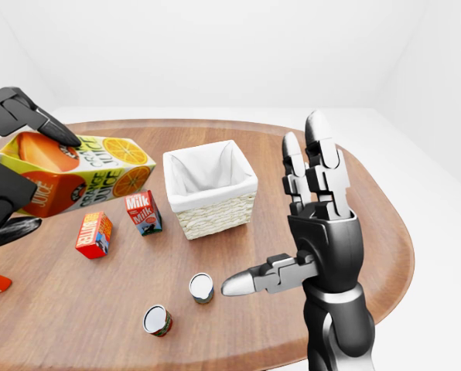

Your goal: Pick up the orange juice, and put it in the basket.

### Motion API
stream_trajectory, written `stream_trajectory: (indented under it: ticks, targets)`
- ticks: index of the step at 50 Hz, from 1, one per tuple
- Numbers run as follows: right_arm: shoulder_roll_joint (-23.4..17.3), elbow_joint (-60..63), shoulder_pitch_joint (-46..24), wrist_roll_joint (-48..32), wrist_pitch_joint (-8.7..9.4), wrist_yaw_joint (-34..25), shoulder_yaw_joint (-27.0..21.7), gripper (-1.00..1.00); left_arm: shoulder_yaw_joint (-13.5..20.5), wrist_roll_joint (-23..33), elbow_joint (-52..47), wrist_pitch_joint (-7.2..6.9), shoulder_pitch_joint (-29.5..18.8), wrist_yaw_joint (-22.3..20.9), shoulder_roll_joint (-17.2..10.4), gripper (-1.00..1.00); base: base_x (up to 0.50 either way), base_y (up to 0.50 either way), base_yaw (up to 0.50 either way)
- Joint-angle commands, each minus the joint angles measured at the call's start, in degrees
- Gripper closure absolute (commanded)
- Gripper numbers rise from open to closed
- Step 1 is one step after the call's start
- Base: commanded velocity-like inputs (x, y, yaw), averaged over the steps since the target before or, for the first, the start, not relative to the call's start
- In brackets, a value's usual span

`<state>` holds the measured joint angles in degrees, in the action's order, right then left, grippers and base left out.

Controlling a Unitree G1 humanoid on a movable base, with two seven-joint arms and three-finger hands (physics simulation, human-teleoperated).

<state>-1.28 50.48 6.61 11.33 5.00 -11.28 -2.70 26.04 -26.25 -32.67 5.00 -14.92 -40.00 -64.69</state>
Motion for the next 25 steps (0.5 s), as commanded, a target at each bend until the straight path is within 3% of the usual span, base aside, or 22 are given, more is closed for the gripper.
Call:
stream_trajectory:
  ticks: [1, 11, 21, 25]
  targets:
    - [0.0, -0.5, 0.1, -0.1, 0.0, -0.1, 0.1, -1.0, -2.9, 0.3, 1.5, 0.0, -5.4, 0.0, 0.3, 1.0, 0.0, 0.0, 0.0]
    - [0.0, -0.2, 0.2, -0.2, 0.0, 0.0, 0.3, -1.0, -5.9, 2.3, 4.7, 0.0, -8.5, 0.0, 1.8, 1.0, 0.0, 0.0, 0.0]
    - [0.0, 0.5, -0.1, 0.9, 0.0, 0.0, -0.4, -1.0, -10.0, 5.0, 2.7, 0.0, -13.2, 0.0, 7.5, 1.0, 0.0, 0.0, 0.0]
    - [0.0, -0.5, 0.0, 0.6, 0.0, -0.2, -0.3, -1.0, -10.6, 5.5, 3.2, 0.0, -14.0, 0.0, 8.1, 1.0, 0.0, 0.0, 0.0]
